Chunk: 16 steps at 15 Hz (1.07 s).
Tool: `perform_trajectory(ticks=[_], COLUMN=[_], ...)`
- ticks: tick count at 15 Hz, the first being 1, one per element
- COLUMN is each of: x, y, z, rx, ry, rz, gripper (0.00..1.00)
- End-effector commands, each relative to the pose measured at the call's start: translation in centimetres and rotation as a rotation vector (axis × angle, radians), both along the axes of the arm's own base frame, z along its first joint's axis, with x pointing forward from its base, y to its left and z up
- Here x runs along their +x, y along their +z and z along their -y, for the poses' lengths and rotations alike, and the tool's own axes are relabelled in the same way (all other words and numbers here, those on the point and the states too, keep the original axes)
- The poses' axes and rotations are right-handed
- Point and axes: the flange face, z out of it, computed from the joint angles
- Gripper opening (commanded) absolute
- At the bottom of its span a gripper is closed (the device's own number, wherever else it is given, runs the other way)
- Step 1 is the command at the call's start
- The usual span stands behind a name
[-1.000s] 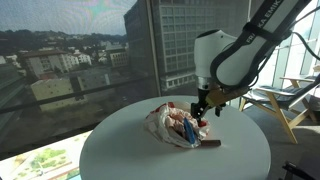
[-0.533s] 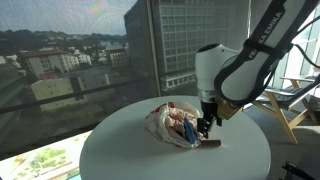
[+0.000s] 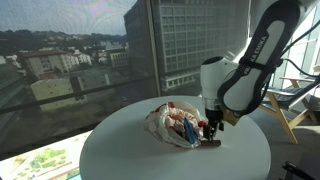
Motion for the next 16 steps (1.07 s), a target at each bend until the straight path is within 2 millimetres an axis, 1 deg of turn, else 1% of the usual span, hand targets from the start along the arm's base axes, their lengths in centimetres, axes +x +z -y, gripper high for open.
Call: perform_trajectory(ticks=[1,10,14,16], x=[1.7,5.2,5.8,5.5], y=[-1.2,-4.0,-4.8,-5.2], z=[1.1,2.1,2.7,2.6], rx=[0.024,0.108,0.122,0.129], ry=[0.041,0.068,0.072,0.088], rz=[0.010,0.008,-0.012,-0.029], gripper=[1.00,1.00,1.00,1.00])
